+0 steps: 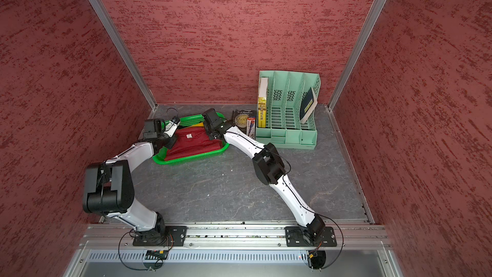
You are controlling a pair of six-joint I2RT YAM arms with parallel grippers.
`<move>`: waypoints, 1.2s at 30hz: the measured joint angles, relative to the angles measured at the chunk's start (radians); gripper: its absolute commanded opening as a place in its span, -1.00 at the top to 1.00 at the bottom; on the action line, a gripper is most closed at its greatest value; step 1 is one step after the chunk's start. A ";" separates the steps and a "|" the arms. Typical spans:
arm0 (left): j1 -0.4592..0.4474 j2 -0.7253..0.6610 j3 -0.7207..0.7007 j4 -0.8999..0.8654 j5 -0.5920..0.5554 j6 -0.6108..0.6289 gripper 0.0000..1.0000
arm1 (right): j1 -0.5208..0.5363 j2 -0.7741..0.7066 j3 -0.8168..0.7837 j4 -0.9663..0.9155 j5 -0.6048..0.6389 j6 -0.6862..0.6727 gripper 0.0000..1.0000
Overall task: Put the folded t-shirts into the basket
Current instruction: Place the T-shirt in the bin.
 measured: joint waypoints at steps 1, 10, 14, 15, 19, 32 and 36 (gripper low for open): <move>-0.002 0.009 0.005 0.003 -0.001 0.000 1.00 | -0.002 0.002 0.000 0.006 -0.002 -0.002 0.89; -0.008 0.078 0.065 0.035 -0.009 0.000 0.99 | -0.022 0.030 0.002 0.103 -0.007 -0.026 0.89; -0.013 0.108 0.092 0.038 -0.028 0.000 0.99 | -0.027 0.043 0.013 0.130 -0.009 -0.041 0.82; -0.013 0.111 0.093 0.039 -0.031 0.000 0.94 | -0.027 0.045 0.015 0.136 -0.011 -0.043 0.76; -0.014 0.117 0.093 0.042 -0.047 0.000 0.70 | -0.027 0.048 0.018 0.141 -0.013 -0.046 0.58; -0.016 0.011 0.045 0.128 -0.152 -0.088 -0.57 | -0.052 0.024 -0.048 0.228 -0.064 -0.103 -0.20; -0.024 -0.151 0.015 0.125 -0.211 -0.132 -0.76 | -0.058 -0.044 -0.149 0.248 -0.093 -0.171 -0.21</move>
